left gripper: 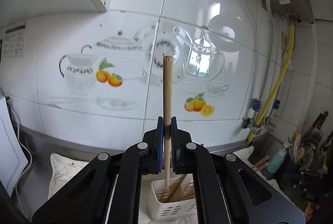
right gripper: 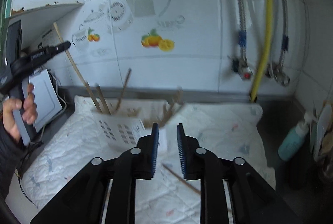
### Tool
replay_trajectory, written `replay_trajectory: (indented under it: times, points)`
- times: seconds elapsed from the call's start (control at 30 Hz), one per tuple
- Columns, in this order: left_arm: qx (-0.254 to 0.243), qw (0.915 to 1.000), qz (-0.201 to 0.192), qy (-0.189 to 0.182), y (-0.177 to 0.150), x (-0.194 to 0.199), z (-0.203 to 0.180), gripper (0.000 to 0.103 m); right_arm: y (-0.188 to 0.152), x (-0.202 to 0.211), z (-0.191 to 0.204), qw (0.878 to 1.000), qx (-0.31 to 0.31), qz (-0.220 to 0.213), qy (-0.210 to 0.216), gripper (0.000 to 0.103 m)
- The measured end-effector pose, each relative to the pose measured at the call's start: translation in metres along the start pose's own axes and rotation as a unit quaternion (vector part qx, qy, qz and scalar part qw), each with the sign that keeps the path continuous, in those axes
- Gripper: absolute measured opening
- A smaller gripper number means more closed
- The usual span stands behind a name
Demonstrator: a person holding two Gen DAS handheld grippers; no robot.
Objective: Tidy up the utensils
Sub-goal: 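Lower the left tool's chopstick into the holder and open the left tool, then close the right tool on a loose chopstick and lift it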
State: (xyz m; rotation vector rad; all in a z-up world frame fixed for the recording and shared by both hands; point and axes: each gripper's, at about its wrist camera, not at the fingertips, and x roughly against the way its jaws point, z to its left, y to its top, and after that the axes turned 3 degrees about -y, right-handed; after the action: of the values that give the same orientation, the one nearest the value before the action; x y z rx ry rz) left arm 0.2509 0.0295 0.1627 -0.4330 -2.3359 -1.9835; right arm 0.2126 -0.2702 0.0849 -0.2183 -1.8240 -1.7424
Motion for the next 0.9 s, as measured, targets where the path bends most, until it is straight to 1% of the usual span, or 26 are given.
replay_trajectory:
  times: [0.1,0.17,0.2,0.23,0.3,0.37,0.4,0.43,0.47,0.5,0.57,0.63,0.7,0.8,0.87,0.9]
  points:
    - [0.011,0.9996,0.027,0.001,-0.013,-0.016,0.006,0.005,-0.033,-0.009,-0.024,0.999,-0.029,0.035,-0.007,0.020]
    - [0.010,0.9989,0.046,-0.005,-0.022,-0.024,0.008,0.005,-0.052,-0.014,-0.039,0.998,-0.040,0.056,-0.014,0.027]
    - [0.008,0.9985,0.054,-0.002,-0.026,-0.028,0.008,0.005,-0.062,-0.018,-0.047,0.997,-0.043,0.067,-0.020,0.028]
    - [0.005,0.9981,0.061,-0.004,-0.029,-0.030,0.008,0.008,-0.072,-0.021,-0.055,0.996,-0.042,0.080,-0.024,0.029]
    - [-0.001,0.9978,0.066,-0.003,-0.033,-0.032,0.006,0.011,-0.089,-0.026,-0.068,0.994,-0.041,0.098,-0.032,0.031]
    - [-0.002,0.9975,0.070,-0.005,-0.035,-0.033,0.004,0.019,-0.102,-0.031,-0.079,0.992,-0.033,0.115,-0.036,0.037]
    - [-0.003,0.9974,0.072,-0.007,-0.036,-0.033,0.003,0.028,-0.106,-0.032,-0.082,0.992,-0.023,0.119,-0.041,0.039]
    - [-0.006,0.9974,0.071,-0.005,-0.036,-0.032,0.001,0.038,-0.109,-0.033,-0.084,0.992,-0.011,0.123,-0.041,0.046]
    - [-0.013,0.9976,0.067,0.000,-0.036,-0.030,-0.001,0.041,-0.112,-0.034,-0.085,0.991,0.008,0.127,-0.044,0.053]
    - [-0.019,0.9976,0.066,0.003,-0.036,-0.029,-0.003,0.042,-0.115,-0.036,-0.087,0.990,0.021,0.131,-0.048,0.054]
    - [-0.027,0.9973,0.068,0.002,-0.037,-0.026,-0.005,0.044,-0.122,-0.040,-0.094,0.988,0.040,0.144,-0.048,0.054]
    - [-0.031,0.9972,0.068,0.009,-0.038,-0.023,-0.005,0.052,-0.130,-0.046,-0.103,0.986,0.041,0.159,-0.036,0.054]
    - [-0.032,0.9971,0.068,0.014,-0.040,-0.020,-0.004,0.054,-0.136,-0.052,-0.109,0.984,0.047,0.169,-0.029,0.054]
    - [-0.029,0.9970,0.069,0.021,-0.044,-0.014,0.000,0.061,-0.144,-0.062,-0.115,0.981,0.047,0.186,-0.014,0.054]
    - [-0.029,0.9970,0.068,0.024,-0.047,-0.008,0.002,0.062,-0.147,-0.067,-0.117,0.981,0.045,0.190,-0.008,0.054]
    - [-0.030,0.9968,0.068,0.029,-0.049,-0.005,0.003,0.062,-0.147,-0.065,-0.117,0.982,0.045,0.185,-0.006,0.051]
